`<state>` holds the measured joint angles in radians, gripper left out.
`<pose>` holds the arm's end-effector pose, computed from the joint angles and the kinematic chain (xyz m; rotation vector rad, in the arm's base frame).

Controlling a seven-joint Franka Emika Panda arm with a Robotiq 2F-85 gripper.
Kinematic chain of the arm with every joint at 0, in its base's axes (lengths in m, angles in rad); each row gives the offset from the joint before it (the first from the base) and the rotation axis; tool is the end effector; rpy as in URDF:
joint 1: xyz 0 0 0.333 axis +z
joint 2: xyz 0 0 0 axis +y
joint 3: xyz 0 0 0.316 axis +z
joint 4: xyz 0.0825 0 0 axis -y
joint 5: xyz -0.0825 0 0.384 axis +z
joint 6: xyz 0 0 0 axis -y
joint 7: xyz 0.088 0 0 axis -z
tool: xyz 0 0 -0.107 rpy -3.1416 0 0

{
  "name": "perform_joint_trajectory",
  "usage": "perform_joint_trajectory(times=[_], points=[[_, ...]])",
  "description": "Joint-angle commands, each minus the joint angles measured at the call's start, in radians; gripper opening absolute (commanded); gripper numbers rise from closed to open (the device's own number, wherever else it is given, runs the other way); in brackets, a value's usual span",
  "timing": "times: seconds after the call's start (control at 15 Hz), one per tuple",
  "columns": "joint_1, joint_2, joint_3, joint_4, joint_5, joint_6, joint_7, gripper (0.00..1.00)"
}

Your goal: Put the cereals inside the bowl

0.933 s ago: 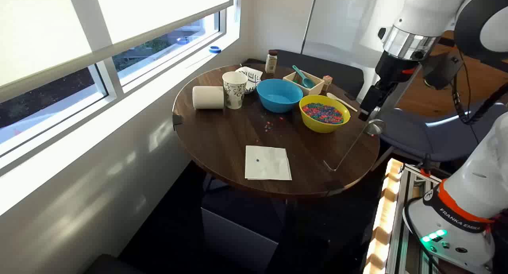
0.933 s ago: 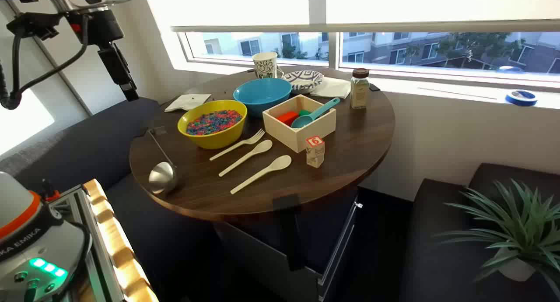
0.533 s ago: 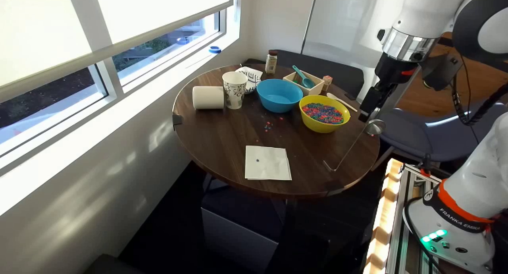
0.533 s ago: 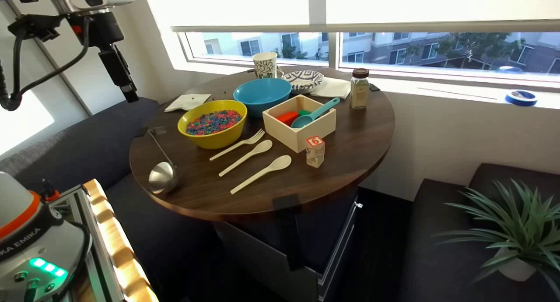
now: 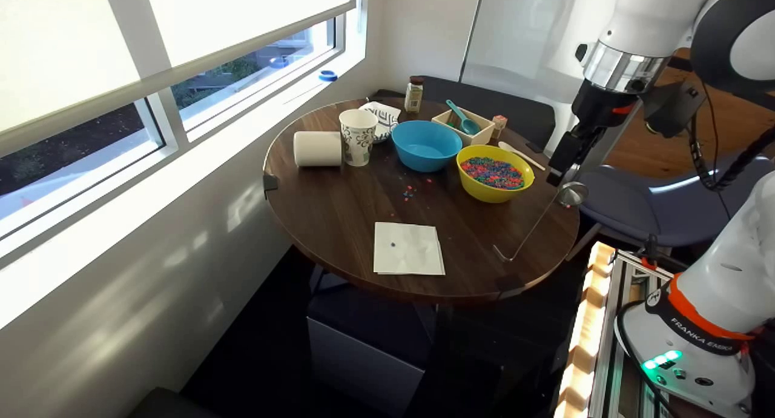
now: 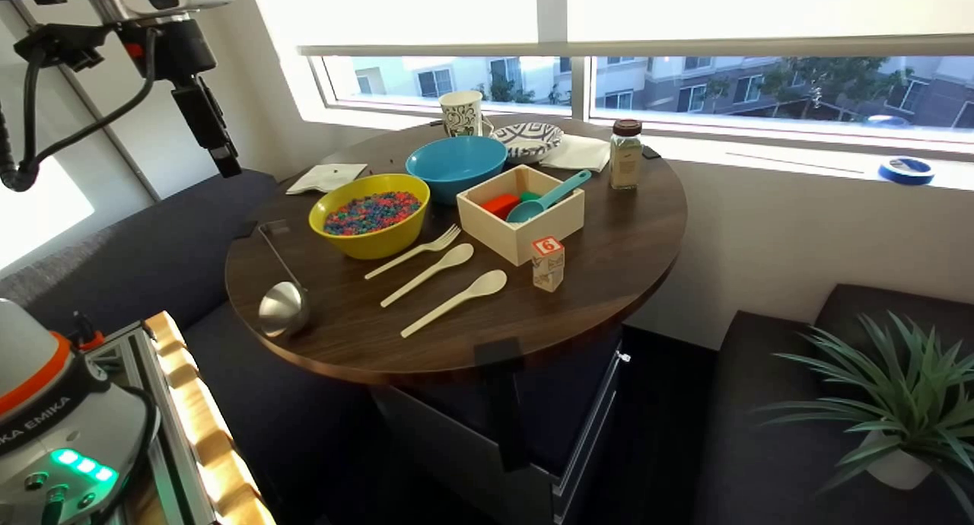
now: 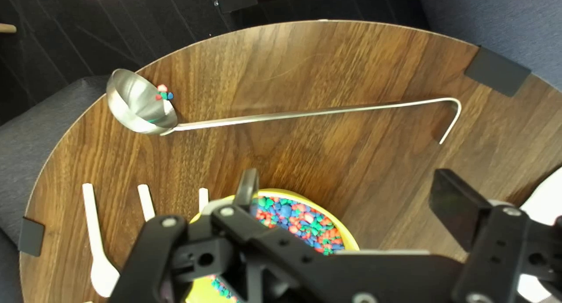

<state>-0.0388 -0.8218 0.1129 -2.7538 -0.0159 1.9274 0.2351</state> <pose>0.3005 0.0194 0.4414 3.0300 -0.2911 0.0081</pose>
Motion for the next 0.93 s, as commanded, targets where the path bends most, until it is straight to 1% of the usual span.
perform_joint_trajectory(times=[0.0,0.13,0.27,0.4,0.73,0.87], points=[[0.051,0.085,0.056,0.050,0.043,0.028,0.048,1.00],[0.072,0.154,0.098,0.094,0.070,0.053,0.093,1.00],[0.085,0.243,0.124,0.149,0.091,0.107,0.129,1.00],[0.082,0.341,0.128,0.210,0.098,0.173,0.154,1.00],[0.070,0.579,0.103,0.370,0.083,0.288,0.190,1.00],[0.071,0.662,0.106,0.419,0.069,0.323,0.245,1.00]])
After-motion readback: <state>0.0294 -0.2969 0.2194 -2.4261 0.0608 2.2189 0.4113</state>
